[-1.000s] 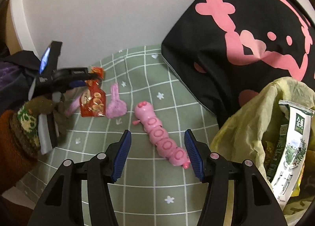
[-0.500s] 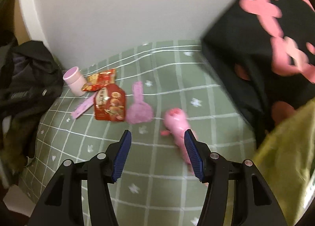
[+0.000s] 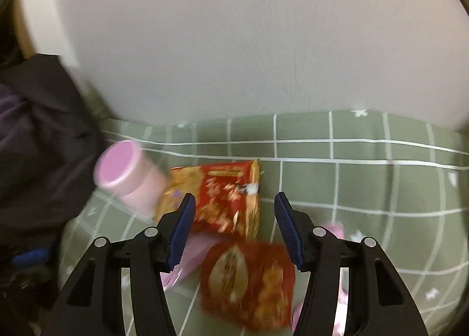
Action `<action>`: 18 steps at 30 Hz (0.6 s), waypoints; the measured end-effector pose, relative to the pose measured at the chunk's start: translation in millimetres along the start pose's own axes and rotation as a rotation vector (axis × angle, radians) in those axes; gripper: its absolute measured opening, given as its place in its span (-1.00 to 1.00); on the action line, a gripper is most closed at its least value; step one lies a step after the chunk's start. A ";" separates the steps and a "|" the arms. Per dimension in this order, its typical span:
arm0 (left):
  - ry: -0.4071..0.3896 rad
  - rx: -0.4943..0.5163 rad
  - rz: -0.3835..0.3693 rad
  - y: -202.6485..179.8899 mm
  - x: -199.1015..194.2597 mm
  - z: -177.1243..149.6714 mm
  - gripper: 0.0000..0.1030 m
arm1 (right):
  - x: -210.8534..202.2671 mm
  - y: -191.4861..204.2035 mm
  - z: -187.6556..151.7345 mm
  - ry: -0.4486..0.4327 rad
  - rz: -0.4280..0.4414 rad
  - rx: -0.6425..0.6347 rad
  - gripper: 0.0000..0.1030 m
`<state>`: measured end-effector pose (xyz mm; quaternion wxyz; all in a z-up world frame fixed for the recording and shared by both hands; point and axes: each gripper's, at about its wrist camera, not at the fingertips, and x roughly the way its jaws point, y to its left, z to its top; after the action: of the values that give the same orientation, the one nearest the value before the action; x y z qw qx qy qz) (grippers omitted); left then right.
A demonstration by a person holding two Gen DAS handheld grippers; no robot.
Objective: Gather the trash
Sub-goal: 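Grasp the red-gold snack packet with the right tool, then grasp the pink wrapped bar with the left tool while the right tool holds the red packet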
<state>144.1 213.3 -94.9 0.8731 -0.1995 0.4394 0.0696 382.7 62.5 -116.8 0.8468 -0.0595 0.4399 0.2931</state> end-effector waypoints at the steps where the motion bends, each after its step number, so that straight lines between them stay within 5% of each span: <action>1: -0.003 -0.002 0.003 2.4 -0.6 0.3 -0.34 | 6.8 0.5 0.7 0.011 -0.015 -0.003 0.03; 4: -0.012 -0.003 0.004 6.0 -1.7 0.9 -0.34 | 13.5 1.7 -1.0 0.023 -0.018 -0.015 0.00; 7: -0.010 0.001 -0.005 5.8 -2.0 0.9 -0.34 | 12.8 2.7 -1.7 0.056 0.002 -0.017 -0.44; 10: 0.000 0.003 -0.016 0.8 1.6 1.8 -0.34 | 0.3 4.0 -5.0 0.048 0.000 -0.026 -0.66; 18: 0.010 0.050 -0.071 -23.2 7.7 5.7 -0.31 | -89.4 -6.3 -2.9 -0.100 0.023 -0.009 -0.70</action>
<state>159.9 194.1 -91.4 0.8774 -0.1936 0.4381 0.0268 344.6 16.7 -49.8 0.8641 -0.0437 0.3962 0.3073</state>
